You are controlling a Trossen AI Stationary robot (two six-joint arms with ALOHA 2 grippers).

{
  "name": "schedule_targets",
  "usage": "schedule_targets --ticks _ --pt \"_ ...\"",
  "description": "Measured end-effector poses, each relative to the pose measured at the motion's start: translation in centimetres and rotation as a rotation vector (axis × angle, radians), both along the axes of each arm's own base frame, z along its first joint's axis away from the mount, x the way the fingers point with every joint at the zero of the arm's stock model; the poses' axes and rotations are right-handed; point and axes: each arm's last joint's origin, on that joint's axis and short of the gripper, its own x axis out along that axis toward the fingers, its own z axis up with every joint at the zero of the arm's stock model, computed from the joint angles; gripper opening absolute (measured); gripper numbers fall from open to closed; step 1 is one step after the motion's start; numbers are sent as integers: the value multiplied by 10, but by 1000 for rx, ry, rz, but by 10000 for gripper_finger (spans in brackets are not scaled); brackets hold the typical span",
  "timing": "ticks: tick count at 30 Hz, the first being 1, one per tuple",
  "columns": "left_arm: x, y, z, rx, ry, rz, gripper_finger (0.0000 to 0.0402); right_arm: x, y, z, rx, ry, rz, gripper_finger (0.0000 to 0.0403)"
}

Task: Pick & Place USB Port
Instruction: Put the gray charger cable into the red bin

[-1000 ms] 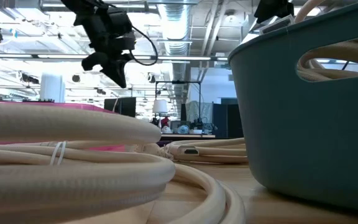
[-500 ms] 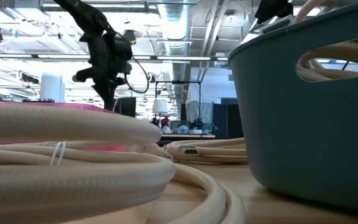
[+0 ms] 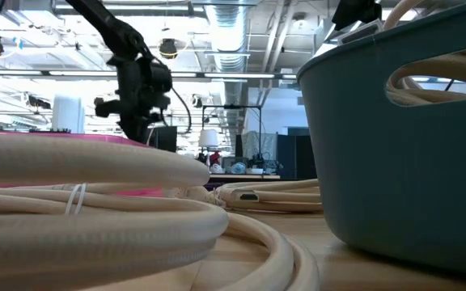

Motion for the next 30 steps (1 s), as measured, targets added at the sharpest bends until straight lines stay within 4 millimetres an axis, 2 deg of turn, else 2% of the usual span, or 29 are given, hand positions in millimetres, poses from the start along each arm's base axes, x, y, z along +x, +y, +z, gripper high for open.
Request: schedule_targets --ticks 5,11,16,20,25,30 --pt "2 8 -17 -18 59 14 8 0 0 0 0 0 -1 98" --pt "8 11 -12 71 7 22 8 0 0 0 0 0 0 98" --pt "17 20 -7 161 -96 98 8 0 0 0 0 0 -1 98" --pt "17 21 -16 134 -54 115 11 0 0 0 2 -1 -2 98" --pt "18 15 -24 107 30 133 40 0 0 0 2 -1 -2 98" --pt "24 11 -25 107 26 122 85 0 0 0 2 -1 -2 98"
